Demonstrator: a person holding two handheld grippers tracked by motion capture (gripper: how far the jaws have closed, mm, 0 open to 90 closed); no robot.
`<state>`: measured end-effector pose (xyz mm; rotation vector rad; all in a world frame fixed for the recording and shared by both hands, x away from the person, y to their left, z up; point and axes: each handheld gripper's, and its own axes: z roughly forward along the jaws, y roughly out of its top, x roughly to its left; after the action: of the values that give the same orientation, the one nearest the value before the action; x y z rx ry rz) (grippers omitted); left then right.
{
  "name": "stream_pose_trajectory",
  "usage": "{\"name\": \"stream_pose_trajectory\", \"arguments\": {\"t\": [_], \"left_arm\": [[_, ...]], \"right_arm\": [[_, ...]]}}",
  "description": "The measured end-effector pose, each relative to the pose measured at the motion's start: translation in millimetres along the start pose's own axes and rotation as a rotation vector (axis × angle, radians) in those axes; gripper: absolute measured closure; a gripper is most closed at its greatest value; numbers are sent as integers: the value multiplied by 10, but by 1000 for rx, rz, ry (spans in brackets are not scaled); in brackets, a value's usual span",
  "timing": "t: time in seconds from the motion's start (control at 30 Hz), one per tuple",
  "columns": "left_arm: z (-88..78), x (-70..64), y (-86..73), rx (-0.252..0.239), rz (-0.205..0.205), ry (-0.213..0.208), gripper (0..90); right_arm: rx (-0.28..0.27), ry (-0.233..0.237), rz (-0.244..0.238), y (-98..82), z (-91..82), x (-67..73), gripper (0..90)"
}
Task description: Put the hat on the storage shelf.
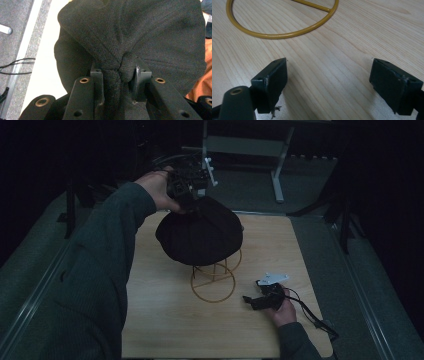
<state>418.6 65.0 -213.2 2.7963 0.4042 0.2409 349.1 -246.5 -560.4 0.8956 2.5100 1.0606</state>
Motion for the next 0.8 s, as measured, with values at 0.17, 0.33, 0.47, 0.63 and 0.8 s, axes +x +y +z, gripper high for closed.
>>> {"name": "stream_pose_trajectory", "arguments": {"t": [0.17,0.33,0.47,0.63,0.8], "left_arm": [[23,-23,35,4,9,-1,684],[55,-51,76,8,22,-4,683],[89,-79,120,15,40,-5,682],[120,-112,162,25,57,-6,681],[169,-157,220,32,73,-12,679]], "right_arm": [[0,0,0,0,0,0,145],[0,0,1,0,-1,1,145],[0,0,1,0,0,1,145],[0,0,1,0,0,1,145],[0,0,1,0,0,1,145]]}}
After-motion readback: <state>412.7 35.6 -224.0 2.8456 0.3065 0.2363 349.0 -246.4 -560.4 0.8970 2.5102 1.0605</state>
